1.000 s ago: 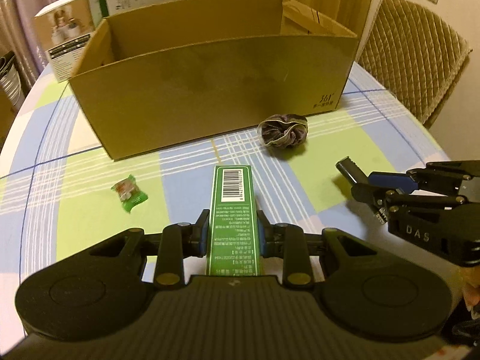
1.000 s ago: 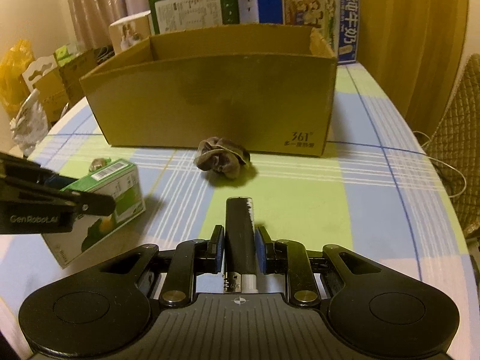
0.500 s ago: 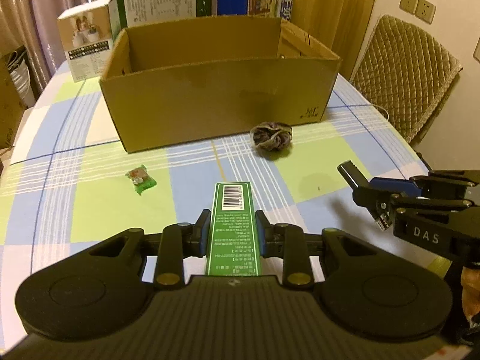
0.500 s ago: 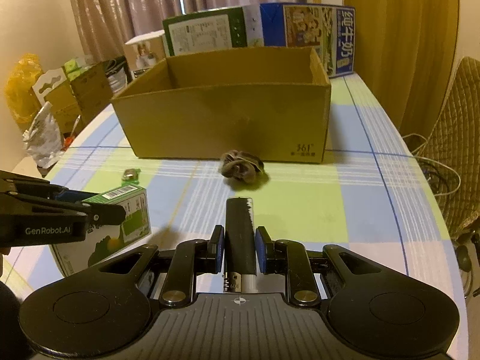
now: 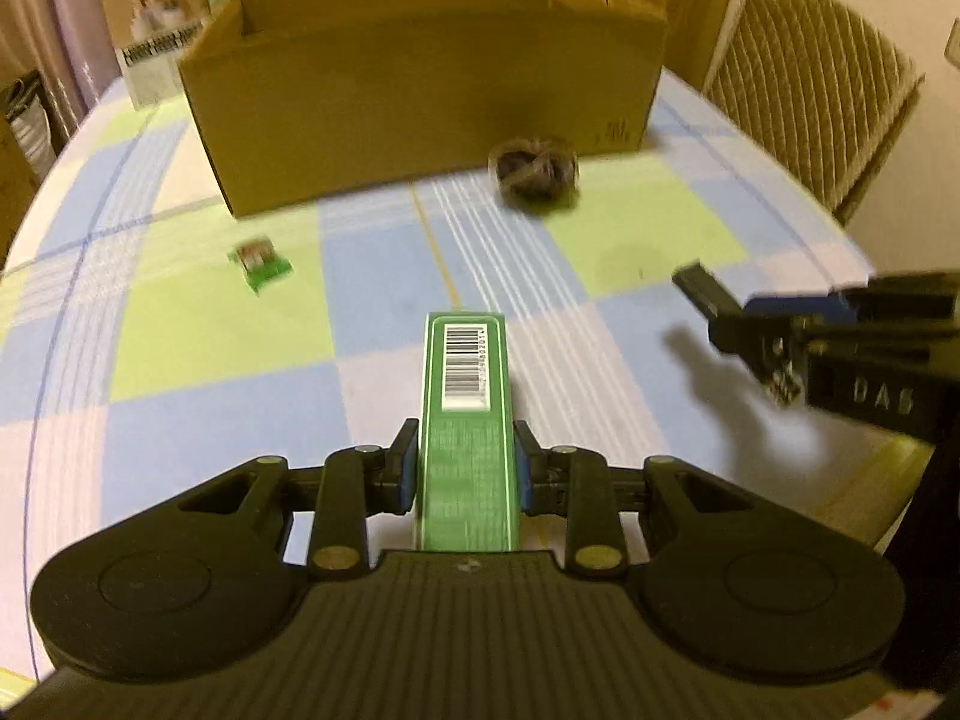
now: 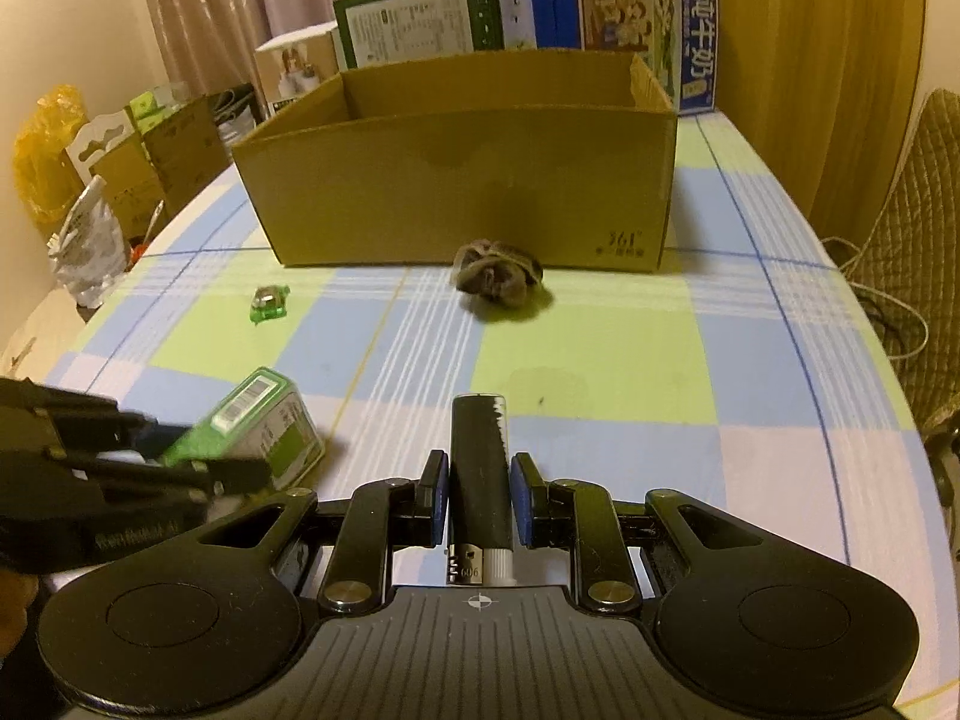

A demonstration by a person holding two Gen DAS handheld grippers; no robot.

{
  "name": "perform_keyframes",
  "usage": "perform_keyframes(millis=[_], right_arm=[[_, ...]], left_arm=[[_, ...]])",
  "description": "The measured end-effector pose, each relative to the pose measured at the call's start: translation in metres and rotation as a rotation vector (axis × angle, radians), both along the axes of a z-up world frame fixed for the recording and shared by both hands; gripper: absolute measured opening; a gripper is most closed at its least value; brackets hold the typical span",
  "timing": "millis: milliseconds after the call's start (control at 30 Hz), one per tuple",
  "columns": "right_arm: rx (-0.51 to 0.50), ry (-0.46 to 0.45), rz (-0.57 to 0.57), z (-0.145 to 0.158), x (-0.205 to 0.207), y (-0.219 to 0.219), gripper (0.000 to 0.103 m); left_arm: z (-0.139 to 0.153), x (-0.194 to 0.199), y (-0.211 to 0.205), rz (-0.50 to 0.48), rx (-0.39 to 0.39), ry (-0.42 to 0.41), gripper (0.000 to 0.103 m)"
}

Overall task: Organize objects
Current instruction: 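Hold the green medicine box and lighter raised above the table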

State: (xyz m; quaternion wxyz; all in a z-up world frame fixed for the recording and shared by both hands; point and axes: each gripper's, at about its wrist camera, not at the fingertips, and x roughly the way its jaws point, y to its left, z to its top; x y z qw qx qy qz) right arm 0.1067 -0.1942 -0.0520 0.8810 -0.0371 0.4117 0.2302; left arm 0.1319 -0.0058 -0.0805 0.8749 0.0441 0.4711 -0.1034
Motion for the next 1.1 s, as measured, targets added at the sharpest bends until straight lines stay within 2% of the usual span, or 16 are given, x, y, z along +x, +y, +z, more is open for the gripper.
perform_keyframes(millis=[200,333,900,1100], right_arm=[[0.002,0.016,-0.006,-0.005,0.005,-0.002,0.019],[0.001,0.018,-0.010,-0.005,0.007,-0.002,0.019],[0.020,-0.043,-0.016,0.030,0.002,0.002,0.019],[0.021,-0.062,-0.014,0.043,-0.001,0.003,0.019]], left_arm=[[-0.012,0.007,-0.006,-0.028,0.045,0.036,0.025],[-0.011,0.010,-0.006,-0.031,0.040,0.039,0.025],[0.047,0.007,-0.001,0.040,-0.052,-0.061,0.025],[0.057,0.001,0.000,0.047,-0.062,-0.077,0.025]])
